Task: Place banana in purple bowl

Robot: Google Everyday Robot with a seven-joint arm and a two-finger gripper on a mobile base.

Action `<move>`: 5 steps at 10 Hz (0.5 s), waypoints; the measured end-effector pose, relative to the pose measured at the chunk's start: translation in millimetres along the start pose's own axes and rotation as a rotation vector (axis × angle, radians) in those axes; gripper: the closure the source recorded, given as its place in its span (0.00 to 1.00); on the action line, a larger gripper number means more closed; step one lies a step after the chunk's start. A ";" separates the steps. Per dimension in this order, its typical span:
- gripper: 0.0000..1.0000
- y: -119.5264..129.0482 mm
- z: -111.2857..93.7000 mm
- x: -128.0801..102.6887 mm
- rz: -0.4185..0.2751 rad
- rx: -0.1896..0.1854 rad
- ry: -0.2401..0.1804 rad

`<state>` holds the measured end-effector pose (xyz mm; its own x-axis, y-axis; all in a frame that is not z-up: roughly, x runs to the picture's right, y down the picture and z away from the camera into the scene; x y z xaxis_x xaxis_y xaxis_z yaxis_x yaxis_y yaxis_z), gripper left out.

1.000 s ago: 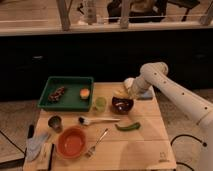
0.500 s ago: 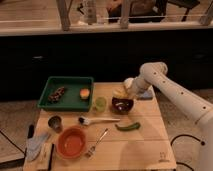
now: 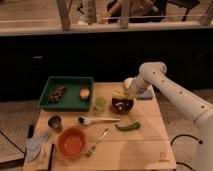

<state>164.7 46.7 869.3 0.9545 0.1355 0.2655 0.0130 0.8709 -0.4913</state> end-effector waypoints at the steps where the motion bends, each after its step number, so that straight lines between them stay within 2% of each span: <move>1: 0.96 -0.3 -0.2 -0.6 -0.002 -0.002 -0.003; 5: 0.96 1.2 1.0 -2.8 -0.012 -0.014 -0.010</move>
<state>161.7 47.8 868.8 0.9513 0.1301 0.2795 0.0284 0.8657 -0.4998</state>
